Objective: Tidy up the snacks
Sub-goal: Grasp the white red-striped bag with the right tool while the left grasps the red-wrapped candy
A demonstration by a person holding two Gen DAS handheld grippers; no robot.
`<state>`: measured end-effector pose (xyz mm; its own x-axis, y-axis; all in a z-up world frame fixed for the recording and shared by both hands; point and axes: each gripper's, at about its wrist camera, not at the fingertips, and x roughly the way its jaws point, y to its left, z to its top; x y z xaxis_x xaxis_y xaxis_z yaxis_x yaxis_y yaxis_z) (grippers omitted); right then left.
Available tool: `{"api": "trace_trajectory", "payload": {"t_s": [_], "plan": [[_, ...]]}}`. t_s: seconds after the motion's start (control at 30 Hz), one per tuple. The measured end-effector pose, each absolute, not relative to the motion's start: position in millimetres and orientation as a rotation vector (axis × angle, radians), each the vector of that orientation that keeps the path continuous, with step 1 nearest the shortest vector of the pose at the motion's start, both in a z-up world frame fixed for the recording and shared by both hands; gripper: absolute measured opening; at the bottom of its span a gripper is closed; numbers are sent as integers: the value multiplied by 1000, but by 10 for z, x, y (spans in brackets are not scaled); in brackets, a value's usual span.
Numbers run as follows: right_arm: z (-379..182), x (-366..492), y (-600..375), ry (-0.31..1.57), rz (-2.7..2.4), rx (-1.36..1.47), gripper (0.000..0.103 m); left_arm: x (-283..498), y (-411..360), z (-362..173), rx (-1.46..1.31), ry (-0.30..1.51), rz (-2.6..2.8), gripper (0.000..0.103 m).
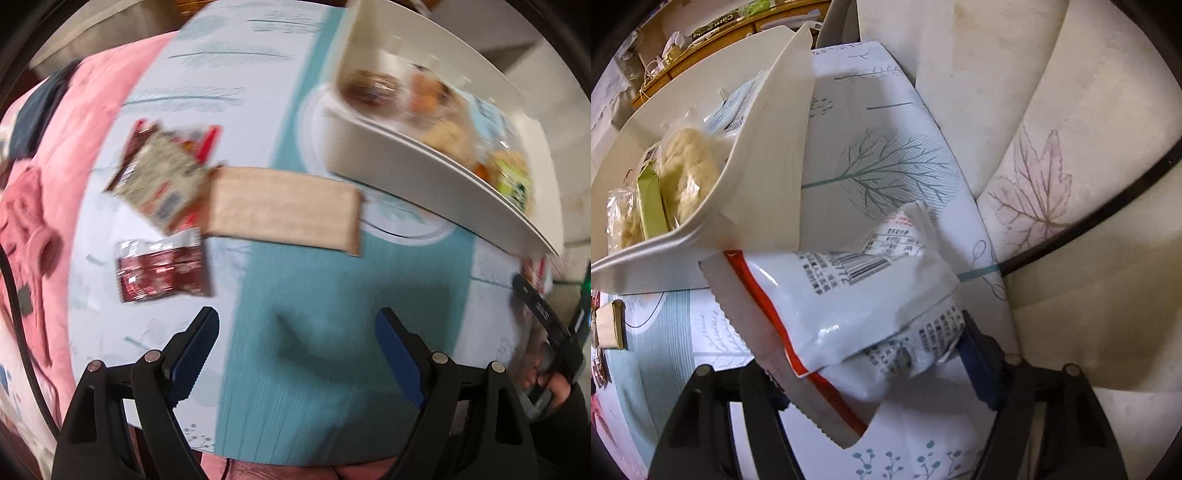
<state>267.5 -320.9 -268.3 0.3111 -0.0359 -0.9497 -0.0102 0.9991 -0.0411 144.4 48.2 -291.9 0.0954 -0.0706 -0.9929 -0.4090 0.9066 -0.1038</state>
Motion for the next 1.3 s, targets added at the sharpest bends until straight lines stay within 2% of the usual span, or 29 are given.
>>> {"api": "trace_trajectory", "payload": {"t_s": [0.23,0.53,0.83,0.97,1.1,1.2,1.3], "plan": [[-2663,2569,-3076,1248,0,-79,63,1278,970,-2975,-470,1447,367,85],[-2631,2151,-2630,1292,92,-64,61,1189,1429,-3219,-511,1529,399,85],[-2594,1712,-2203,1345,138,-26,61,1332,1557,-3432,-549,1586,328,84],[-2611,1521,-2039,1358,143,-38,61,1405,1631,-3542,-541,1614,309,73],[-2631,1376,-2002,1367,131,-34,61,1471,1643,-3621,-491,1644,278,70],[-2631,1383,-1962,1369,107,-19,61,1524,1630,-3602,-452,1637,228,58],[-2627,1293,-1898,1367,87,-6,61,1568,1630,-3582,-426,1636,199,52]]}}
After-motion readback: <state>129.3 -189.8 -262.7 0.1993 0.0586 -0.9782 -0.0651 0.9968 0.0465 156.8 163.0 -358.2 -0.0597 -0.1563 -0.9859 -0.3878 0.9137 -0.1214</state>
